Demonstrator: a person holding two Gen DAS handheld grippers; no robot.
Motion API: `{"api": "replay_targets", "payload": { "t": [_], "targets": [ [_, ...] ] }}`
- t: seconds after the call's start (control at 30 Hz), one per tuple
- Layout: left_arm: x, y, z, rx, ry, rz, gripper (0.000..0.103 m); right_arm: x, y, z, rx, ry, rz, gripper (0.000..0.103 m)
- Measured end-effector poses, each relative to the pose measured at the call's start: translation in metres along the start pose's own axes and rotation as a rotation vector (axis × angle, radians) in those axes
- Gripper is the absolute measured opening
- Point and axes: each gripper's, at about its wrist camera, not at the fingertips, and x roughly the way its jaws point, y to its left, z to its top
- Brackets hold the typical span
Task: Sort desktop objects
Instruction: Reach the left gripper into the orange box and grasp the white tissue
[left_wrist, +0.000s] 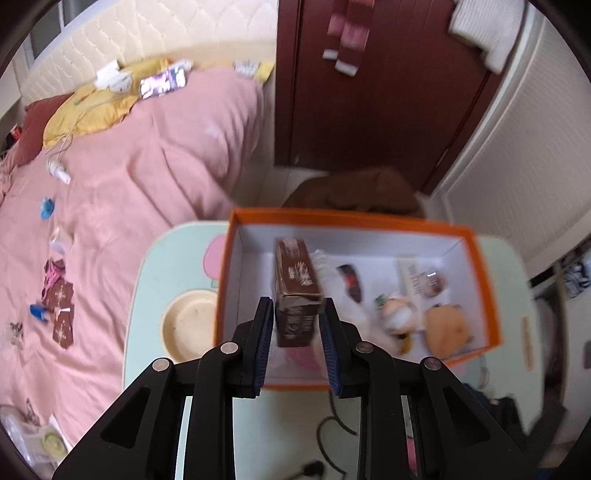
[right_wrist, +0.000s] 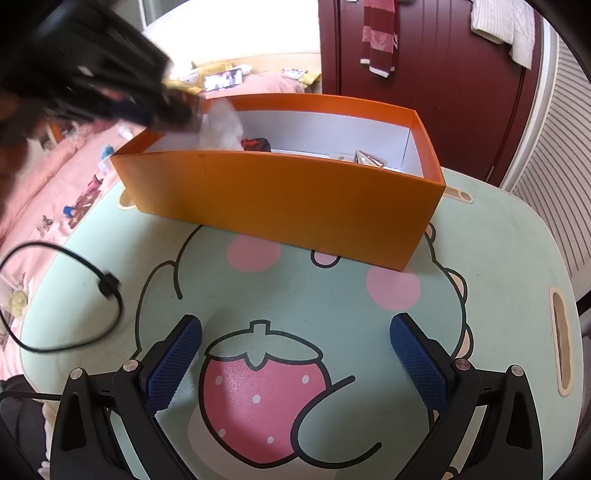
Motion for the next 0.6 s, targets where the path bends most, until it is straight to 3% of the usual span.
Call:
{"api": "replay_targets", "payload": {
  "t": [0.17, 0.33, 0.47, 0.6],
  "targets": [
    [-0.037, 0.009, -0.021, -0.004, -0.052, -0.114, 0.027, 0.001, 0.004, -0.001, -0.005, -0.018, -0.015, 0.102],
    [-0.025, 0.019, -0.035, 0.018, 0.013, -0.045, 0.027, 0.000, 0.002, -0.001, -0.011, -0.012, -0.026, 0.102],
    [-0.010, 0.008, -0.014, 0.078, 0.003, -0.063, 0.027, -0.002, 0.002, -0.001, -0.017, -0.007, -0.032, 0.102],
    [0.023, -0.016, 0.006, 0.189, 0.058, 0.011, 0.028, -0.006, 0.000, -0.005, -0.013, -0.012, -0.020, 0.102]
  ]
}}
